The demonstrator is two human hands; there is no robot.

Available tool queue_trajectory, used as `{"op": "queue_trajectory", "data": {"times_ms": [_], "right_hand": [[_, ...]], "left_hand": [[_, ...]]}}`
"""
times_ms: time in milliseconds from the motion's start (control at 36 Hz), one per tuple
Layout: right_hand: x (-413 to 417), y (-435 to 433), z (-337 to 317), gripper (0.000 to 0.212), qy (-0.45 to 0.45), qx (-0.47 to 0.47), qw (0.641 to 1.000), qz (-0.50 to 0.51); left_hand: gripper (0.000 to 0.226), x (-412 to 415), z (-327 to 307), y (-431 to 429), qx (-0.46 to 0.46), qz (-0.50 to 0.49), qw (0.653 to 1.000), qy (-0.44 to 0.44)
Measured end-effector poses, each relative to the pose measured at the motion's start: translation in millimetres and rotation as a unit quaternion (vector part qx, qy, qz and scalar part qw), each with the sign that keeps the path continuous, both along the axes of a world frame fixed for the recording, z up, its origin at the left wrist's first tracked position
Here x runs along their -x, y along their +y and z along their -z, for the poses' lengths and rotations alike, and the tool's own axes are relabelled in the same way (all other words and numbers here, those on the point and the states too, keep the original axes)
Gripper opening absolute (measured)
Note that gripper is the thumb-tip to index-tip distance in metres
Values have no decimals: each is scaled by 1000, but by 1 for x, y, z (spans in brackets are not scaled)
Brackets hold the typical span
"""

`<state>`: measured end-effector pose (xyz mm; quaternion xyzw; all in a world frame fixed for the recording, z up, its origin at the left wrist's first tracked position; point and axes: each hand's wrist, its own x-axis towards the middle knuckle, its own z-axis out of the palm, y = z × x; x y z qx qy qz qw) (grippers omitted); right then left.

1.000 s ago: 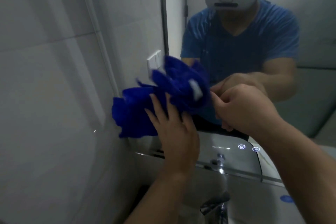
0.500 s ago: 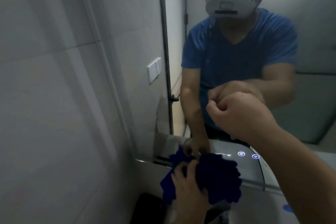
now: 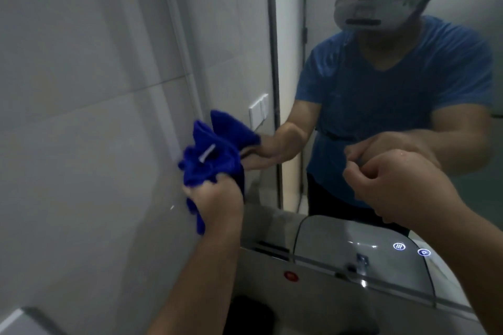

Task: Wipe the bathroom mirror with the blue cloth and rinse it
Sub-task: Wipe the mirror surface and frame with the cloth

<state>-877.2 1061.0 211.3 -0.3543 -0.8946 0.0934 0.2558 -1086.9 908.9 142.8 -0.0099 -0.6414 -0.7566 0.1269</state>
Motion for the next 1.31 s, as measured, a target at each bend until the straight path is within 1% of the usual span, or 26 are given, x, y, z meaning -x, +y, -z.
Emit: {"op": "queue_trajectory", "data": {"times_ms": [28, 111, 139, 194, 250, 306, 333, 361, 389, 417, 444, 472, 528, 556, 639, 694, 806, 861, 917, 1000, 1028, 1083, 1111, 1167, 1250, 1306], "right_hand": [[0, -1, 0, 61, 0, -3, 1000, -1], [0, -1, 0, 61, 10, -12, 1000, 2], [1, 0, 1, 60, 13, -12, 1000, 2], [2, 1, 2, 56, 17, -12, 1000, 1], [2, 0, 2, 56, 11, -11, 1000, 1], [2, -2, -1, 58, -3, -11, 1000, 6], [2, -4, -2, 57, -8, -10, 1000, 10], [2, -5, -3, 56, -12, -6, 1000, 14], [2, -6, -4, 55, -16, -1, 1000, 18], [2, -7, -4, 53, -18, 2, 1000, 21], [2, -8, -5, 52, -17, 4, 1000, 23], [2, -9, -5, 52, -17, 8, 1000, 24], [2, -13, -7, 53, -23, 13, 999, 29], [1, -14, -8, 53, -27, 13, 999, 33], [1, -15, -11, 57, -40, 19, 998, 45], [1, -15, -11, 58, -47, 32, 997, 44], [2, -16, -14, 58, -50, 64, 996, 42], [2, -16, -15, 58, -53, 71, 995, 47], [2, -17, -16, 58, -53, 76, 994, 51], [2, -19, -16, 58, -49, 75, 995, 51], [2, -19, -16, 57, -50, 72, 995, 51], [2, -18, -15, 54, -53, 65, 995, 49], [2, -18, -14, 53, -53, 62, 995, 50], [1, -18, -15, 53, -50, 55, 996, 48], [3, -19, -18, 51, -44, 81, 996, 18], [7, -23, -28, 40, -17, 34, 999, -6]], "left_hand": [[52, 1, -11, 4, -2, 13, 999, 45], [35, -5, -18, 9, 56, 2, 978, 199], [37, -4, -9, 7, 76, 5, 972, 222], [58, -2, 19, 6, 98, 16, 965, 241], [67, -8, 46, 9, 93, 22, 970, 223], [71, -24, 65, 8, 59, 45, 985, 157], [67, -29, 78, 7, 59, 60, 990, 113], [59, -31, 95, 5, 88, 77, 991, 60], [48, -33, 114, 2, 143, 101, 985, -3], [44, -33, 134, -2, 188, 137, 970, -68], [47, -28, 153, -6, 217, 168, 953, -124], [51, -20, 168, -9, 217, 178, 944, -176], [53, -10, 177, -9, 129, 155, 942, -269], [54, -7, 172, -8, 92, 141, 939, -299], [54, -9, 151, -6, -3, 122, 935, -332], [46, -11, 127, -6, -23, 112, 946, -304], [12, -11, 45, -9, -21, 96, 988, -119], [9, -7, -1, -13, -38, 100, 993, -54], [17, -1, -37, -15, -29, 97, 995, 6], [21, 11, -52, -12, 53, 59, 985, 151], [31, 15, -46, -8, 98, 41, 978, 182], [48, 17, -24, -3, 185, 17, 966, 181], [51, 16, -13, -1, 206, 9, 962, 177], [50, 14, 10, 3, 212, 9, 963, 166], [52, 14, 30, -2, 193, 61, 974, 104], [57, 19, 44, -5, 224, 86, 967, 84]]}}
